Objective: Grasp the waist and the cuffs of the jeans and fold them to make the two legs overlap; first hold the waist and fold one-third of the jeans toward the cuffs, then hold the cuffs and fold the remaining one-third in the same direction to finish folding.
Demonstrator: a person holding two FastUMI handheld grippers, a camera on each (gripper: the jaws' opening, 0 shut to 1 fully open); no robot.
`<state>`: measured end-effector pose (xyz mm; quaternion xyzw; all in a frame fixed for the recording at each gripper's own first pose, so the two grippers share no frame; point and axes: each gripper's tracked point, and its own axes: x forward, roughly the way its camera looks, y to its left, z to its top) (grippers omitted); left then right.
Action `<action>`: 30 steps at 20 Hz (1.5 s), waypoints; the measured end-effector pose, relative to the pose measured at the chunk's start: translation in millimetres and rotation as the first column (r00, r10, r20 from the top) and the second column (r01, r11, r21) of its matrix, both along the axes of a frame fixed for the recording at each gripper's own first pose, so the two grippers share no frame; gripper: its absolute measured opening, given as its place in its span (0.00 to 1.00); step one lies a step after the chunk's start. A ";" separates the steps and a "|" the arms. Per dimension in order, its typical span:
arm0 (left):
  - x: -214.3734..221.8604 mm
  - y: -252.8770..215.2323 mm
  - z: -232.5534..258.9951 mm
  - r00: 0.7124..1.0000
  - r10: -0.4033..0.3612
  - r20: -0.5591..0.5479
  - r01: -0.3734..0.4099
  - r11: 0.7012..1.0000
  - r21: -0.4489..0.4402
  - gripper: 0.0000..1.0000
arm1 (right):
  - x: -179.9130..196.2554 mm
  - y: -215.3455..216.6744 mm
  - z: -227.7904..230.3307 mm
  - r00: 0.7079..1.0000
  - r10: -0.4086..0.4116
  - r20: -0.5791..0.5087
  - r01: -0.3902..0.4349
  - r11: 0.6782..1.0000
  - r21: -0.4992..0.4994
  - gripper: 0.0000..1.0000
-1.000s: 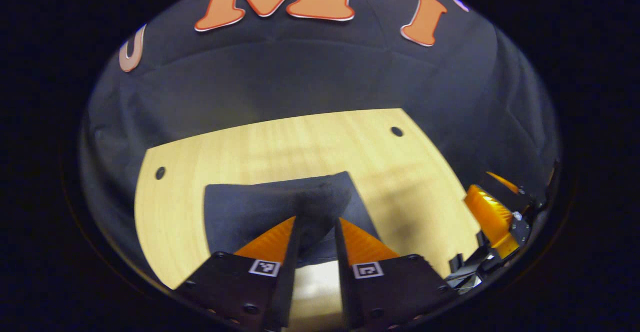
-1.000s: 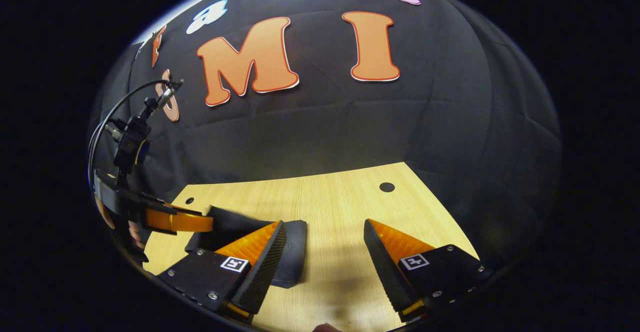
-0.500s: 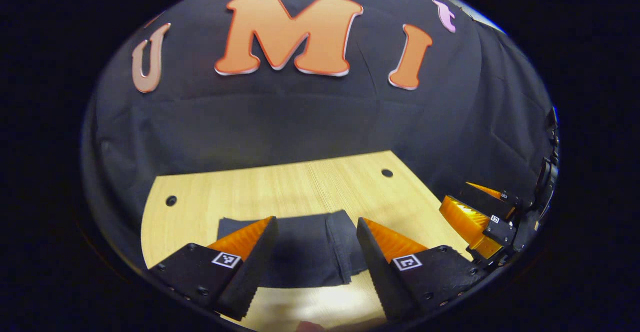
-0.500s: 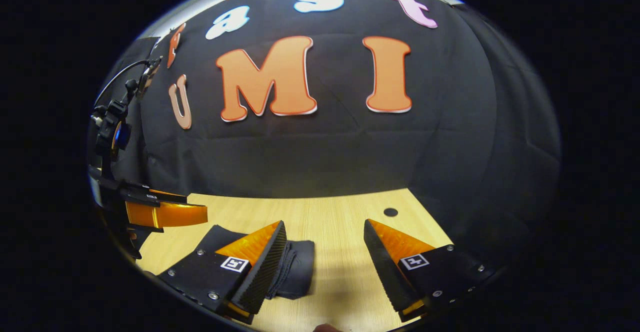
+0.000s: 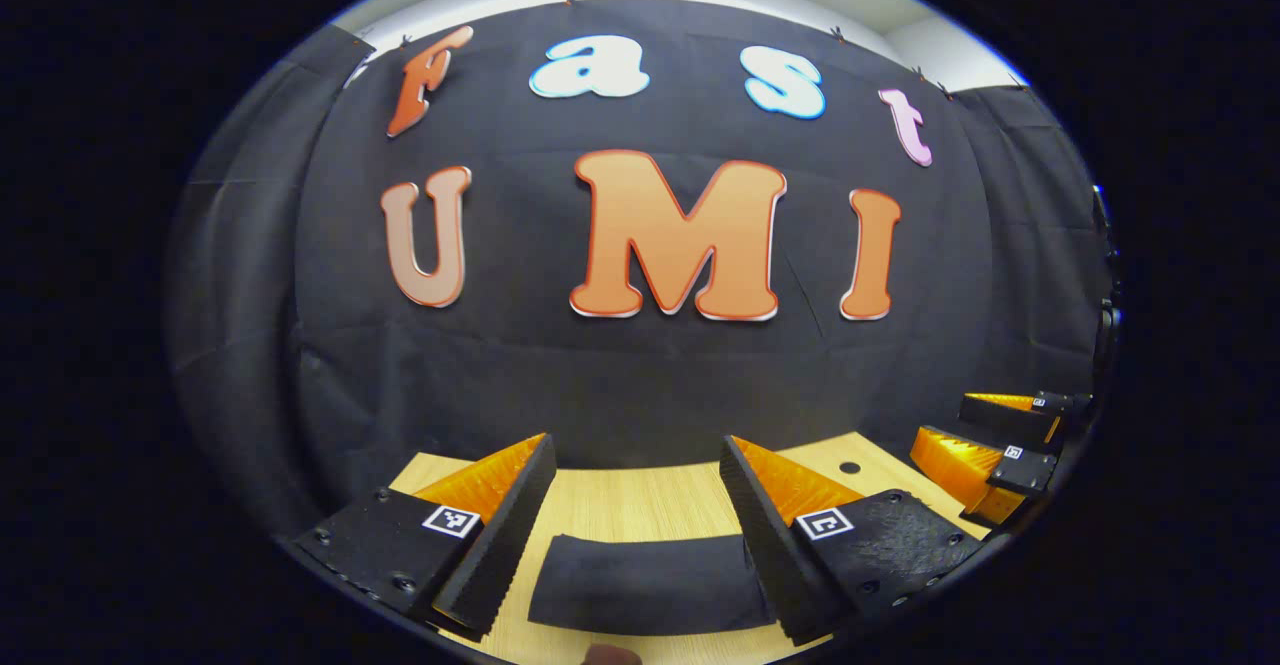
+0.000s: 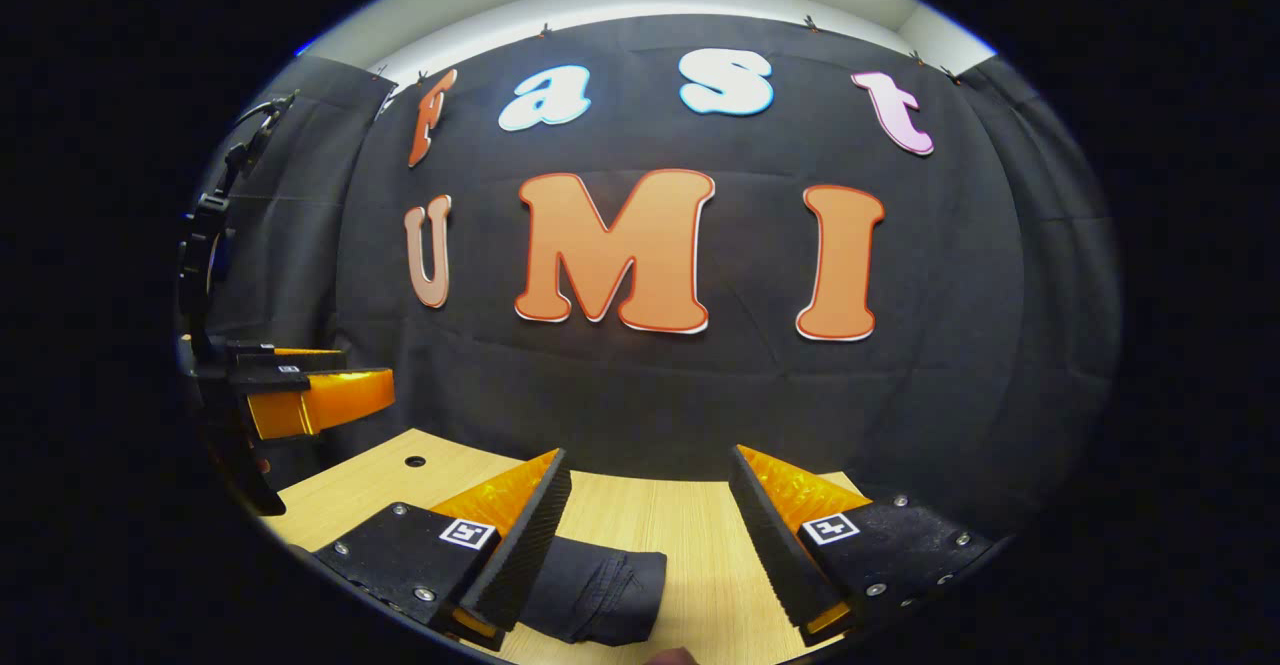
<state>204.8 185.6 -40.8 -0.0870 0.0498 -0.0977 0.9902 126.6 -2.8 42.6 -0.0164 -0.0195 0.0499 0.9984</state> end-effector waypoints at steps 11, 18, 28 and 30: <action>-54.8 38.0 32.1 0.984 0.106 0.146 -0.110 0.994 0.020 0.98 | -11.7 40.0 15.3 0.994 0.086 0.074 -0.086 0.996 -0.003 0.96; -74.7 39.8 34.4 0.978 0.120 0.171 -0.131 0.990 0.054 0.98 | -22.1 53.6 12.2 0.991 0.108 0.074 -0.108 0.994 -0.002 0.96; -78.6 36.8 38.9 0.972 0.123 0.200 -0.136 0.989 0.054 0.96 | -31.8 54.1 11.6 0.989 0.116 0.087 -0.116 0.993 -0.006 0.96; -78.3 35.7 39.7 0.971 0.126 0.205 -0.140 0.988 0.057 0.97 | -32.9 51.6 12.5 0.989 0.112 0.097 -0.113 0.994 -0.002 0.96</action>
